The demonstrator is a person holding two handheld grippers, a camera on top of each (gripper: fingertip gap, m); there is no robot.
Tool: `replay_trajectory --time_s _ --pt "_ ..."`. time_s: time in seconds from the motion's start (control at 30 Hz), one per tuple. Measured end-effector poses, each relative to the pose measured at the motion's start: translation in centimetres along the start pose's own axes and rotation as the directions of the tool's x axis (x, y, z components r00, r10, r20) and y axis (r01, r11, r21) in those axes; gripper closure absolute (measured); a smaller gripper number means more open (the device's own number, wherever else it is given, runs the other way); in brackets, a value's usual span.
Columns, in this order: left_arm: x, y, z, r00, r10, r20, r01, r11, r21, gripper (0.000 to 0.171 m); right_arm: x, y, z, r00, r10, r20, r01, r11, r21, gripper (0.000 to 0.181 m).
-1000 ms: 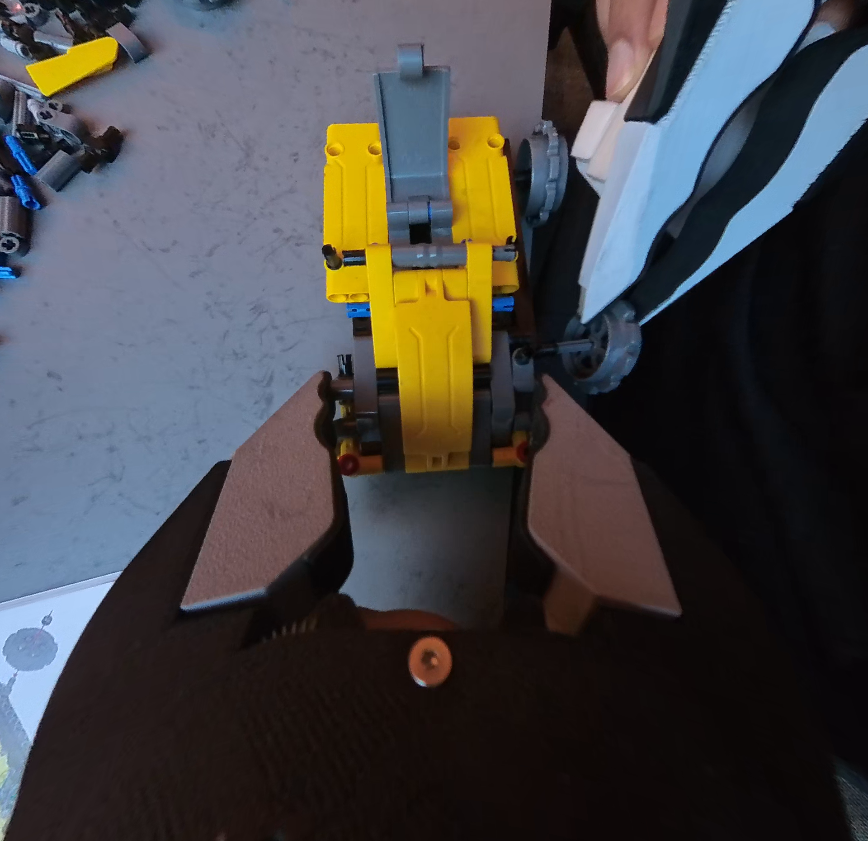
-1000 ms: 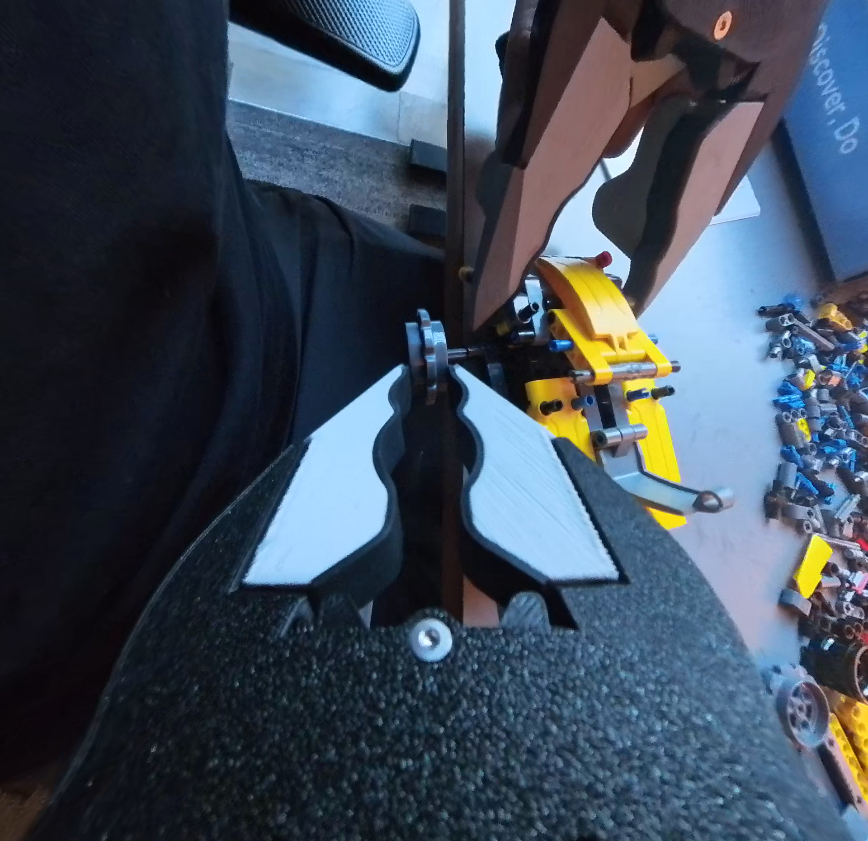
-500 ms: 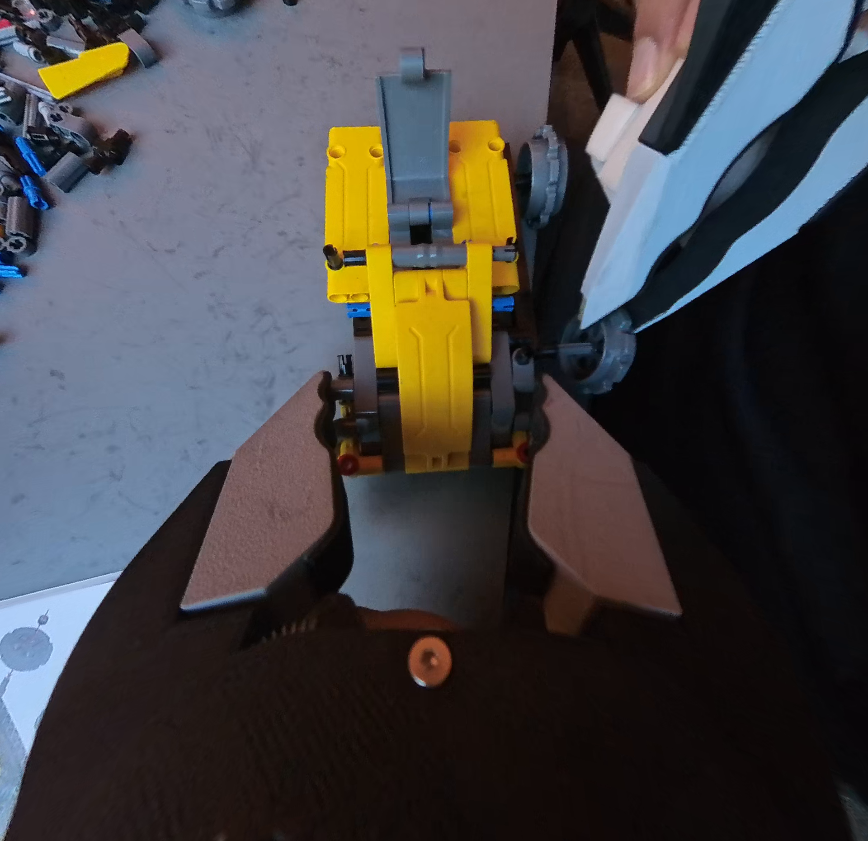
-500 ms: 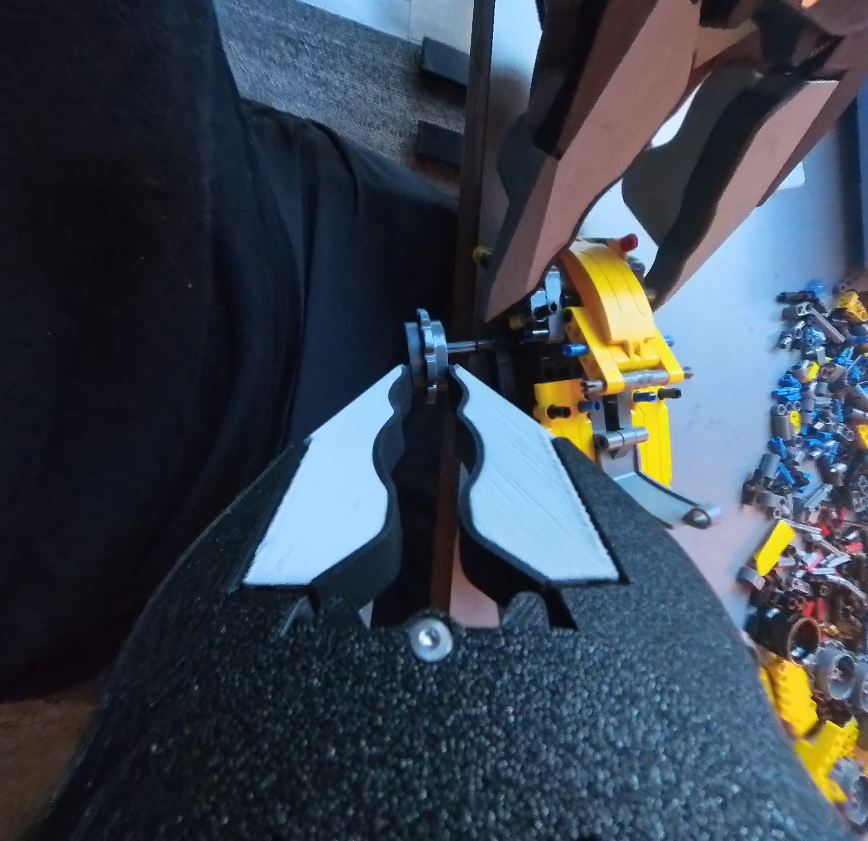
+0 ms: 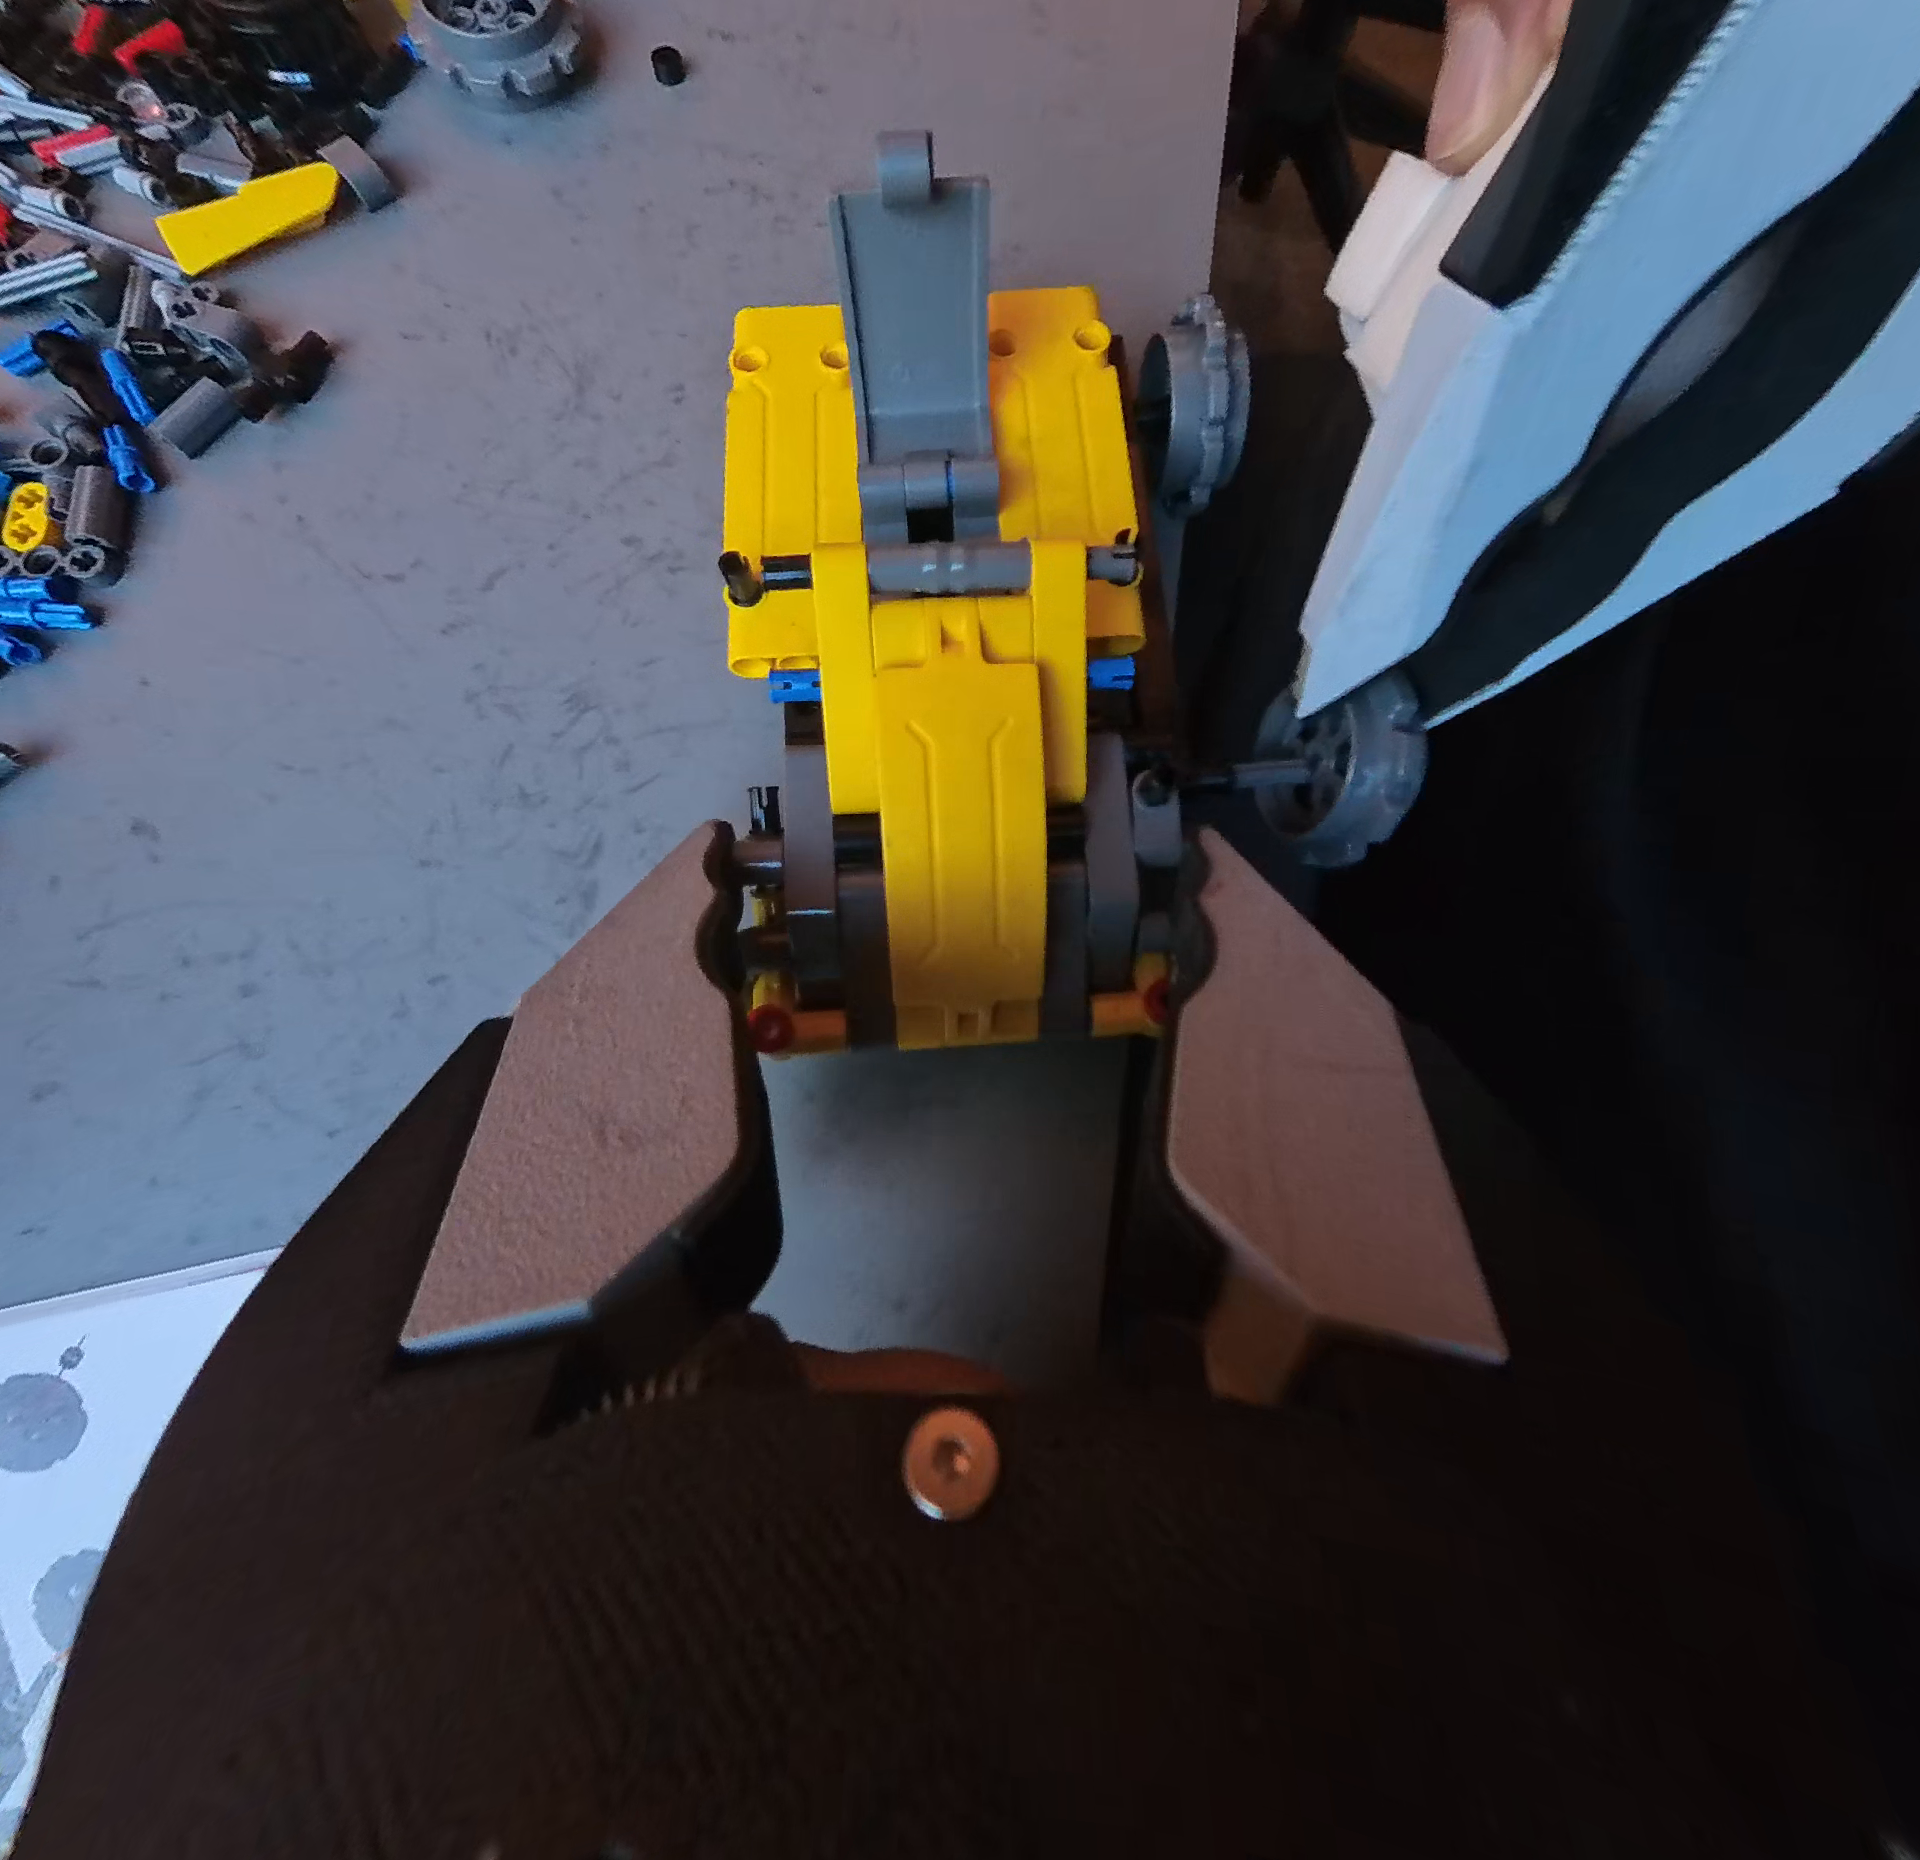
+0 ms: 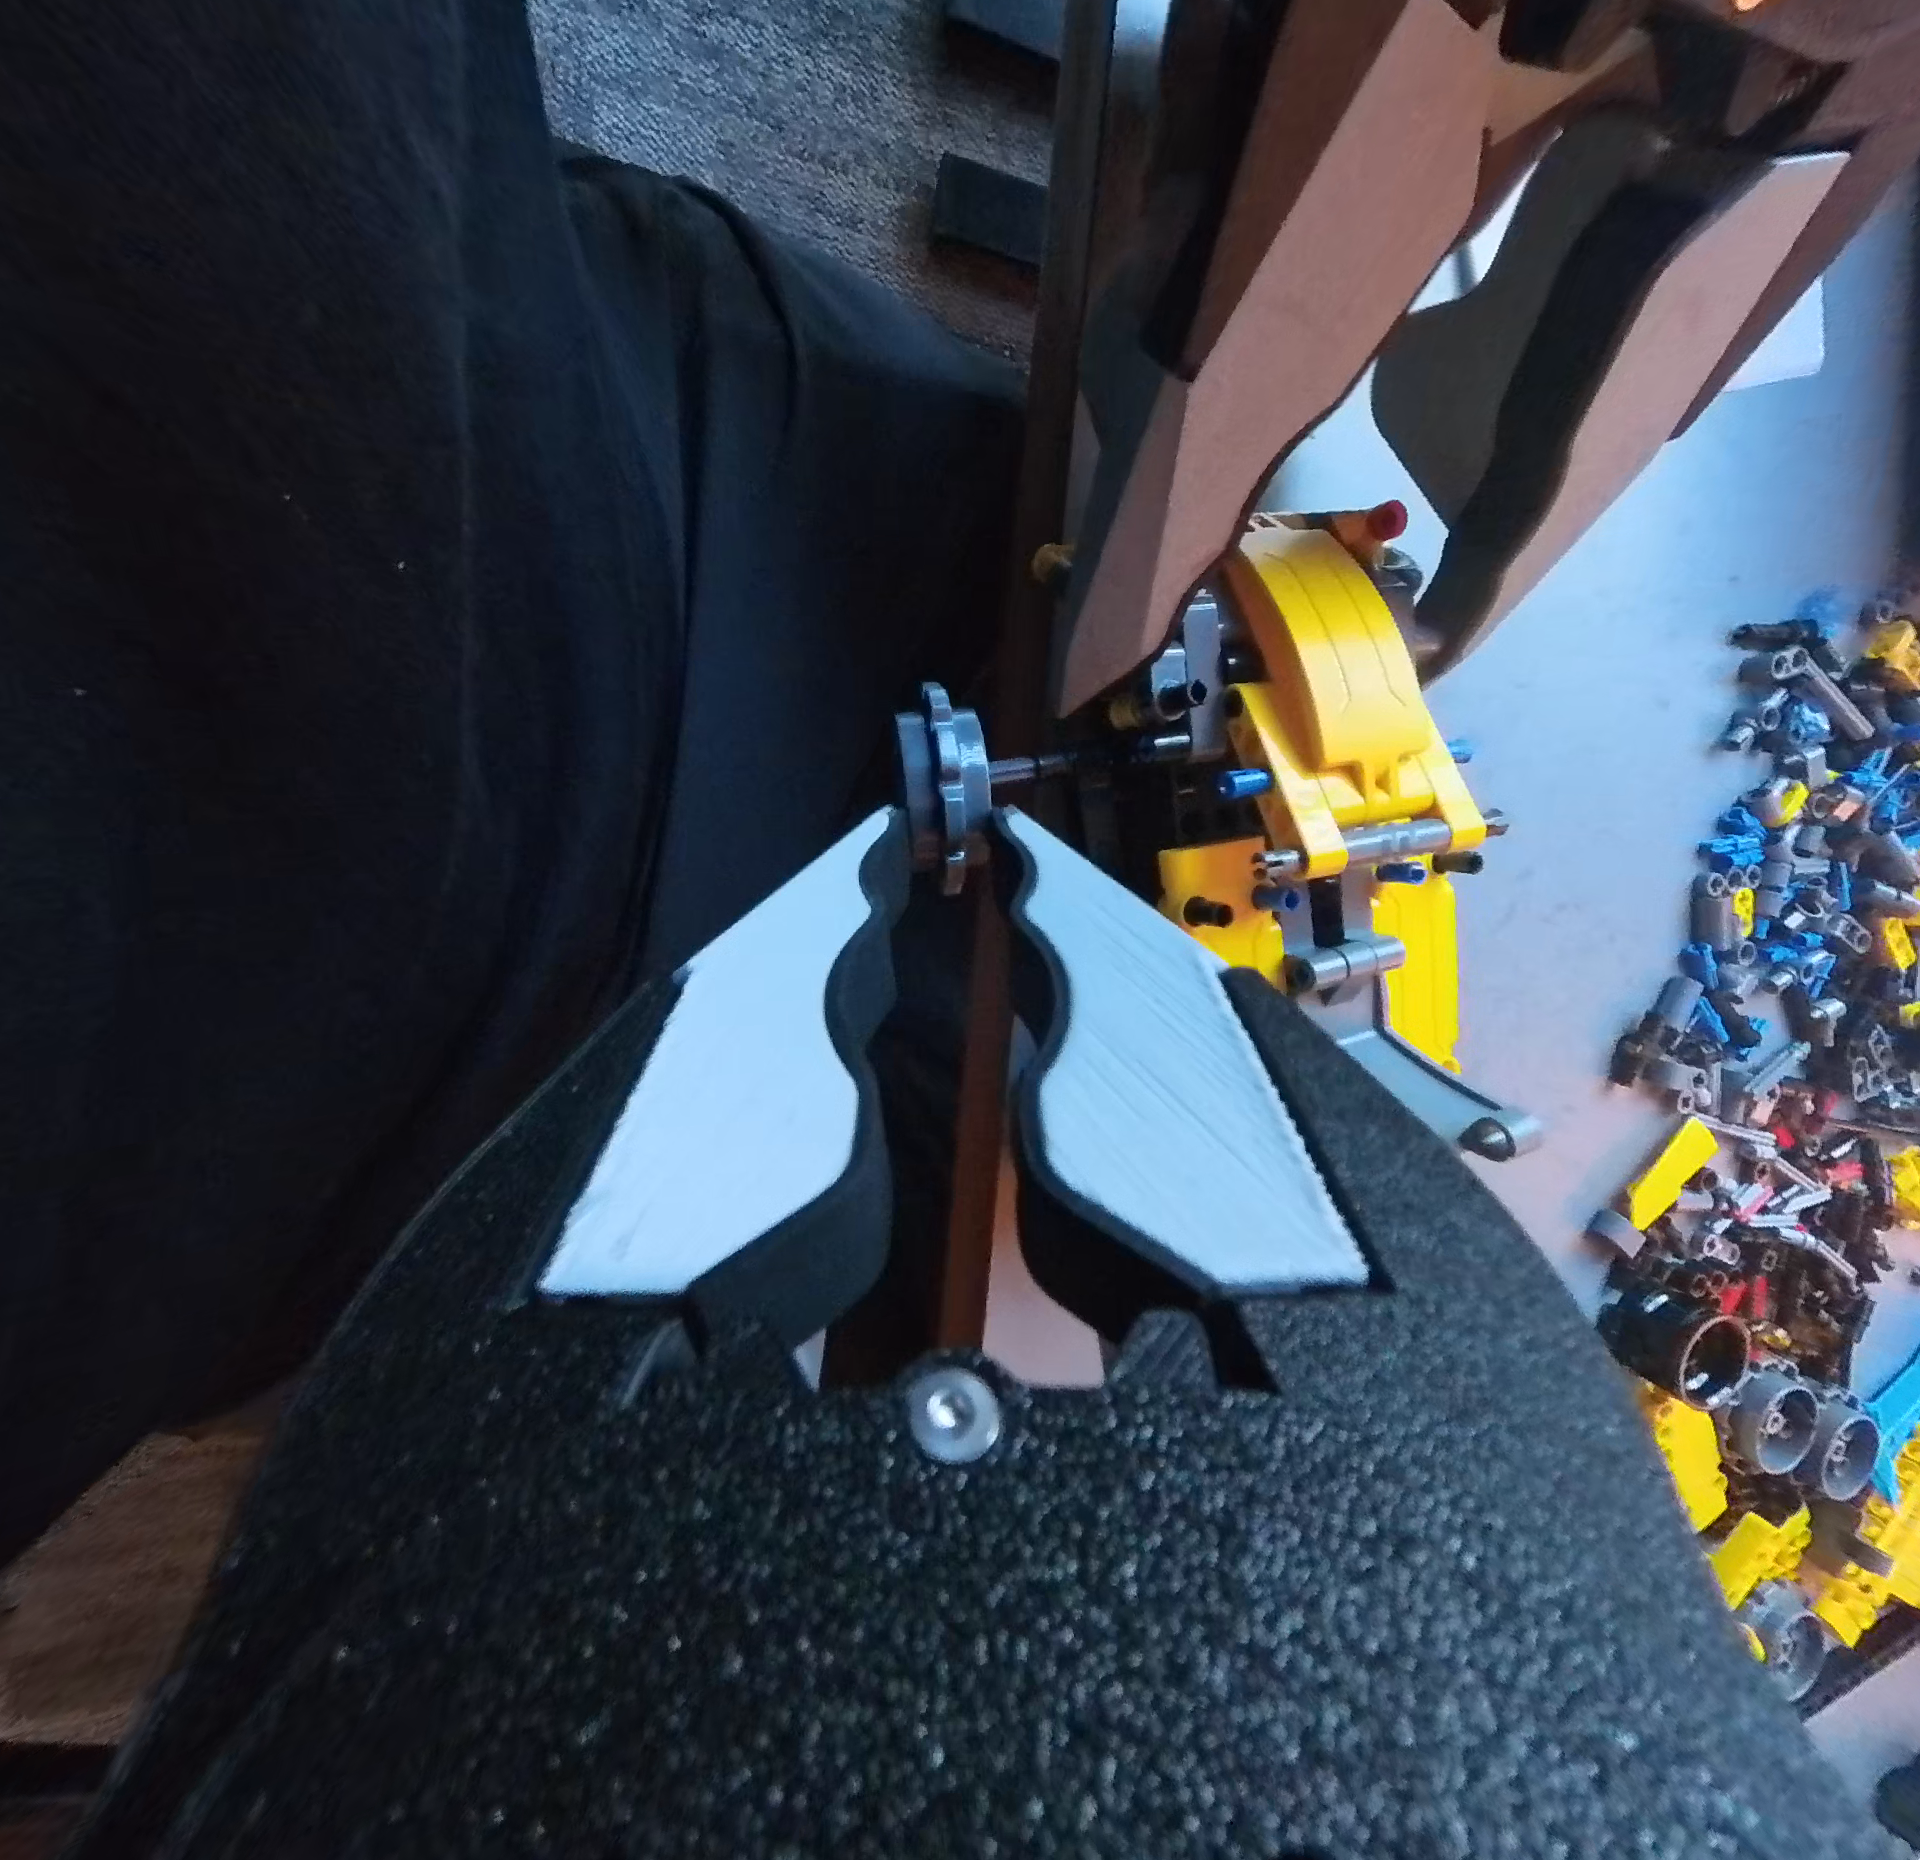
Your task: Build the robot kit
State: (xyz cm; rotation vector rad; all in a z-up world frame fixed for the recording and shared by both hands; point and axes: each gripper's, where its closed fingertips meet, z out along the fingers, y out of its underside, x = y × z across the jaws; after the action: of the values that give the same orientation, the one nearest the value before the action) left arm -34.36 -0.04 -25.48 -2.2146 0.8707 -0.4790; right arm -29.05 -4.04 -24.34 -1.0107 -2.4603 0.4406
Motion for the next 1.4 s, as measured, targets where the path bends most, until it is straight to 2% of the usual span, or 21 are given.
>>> replay_trajectory --time_s 0.87,1.4 --pt "0.08 -0.10 -0.02 1.000 -0.025 0.002 0.025 1.000 0.003 0.092 0.09 0.03 -0.11 1.000 -0.018 0.012 0.019 0.999 -0.036 0.167" --pt "0.08 -0.28 -0.15 1.000 -0.007 0.017 0.006 1.000 0.010 0.092 0.20 -0.17 -0.24 0.996 0.008 0.085 -0.004 0.999 -0.051 0.167"
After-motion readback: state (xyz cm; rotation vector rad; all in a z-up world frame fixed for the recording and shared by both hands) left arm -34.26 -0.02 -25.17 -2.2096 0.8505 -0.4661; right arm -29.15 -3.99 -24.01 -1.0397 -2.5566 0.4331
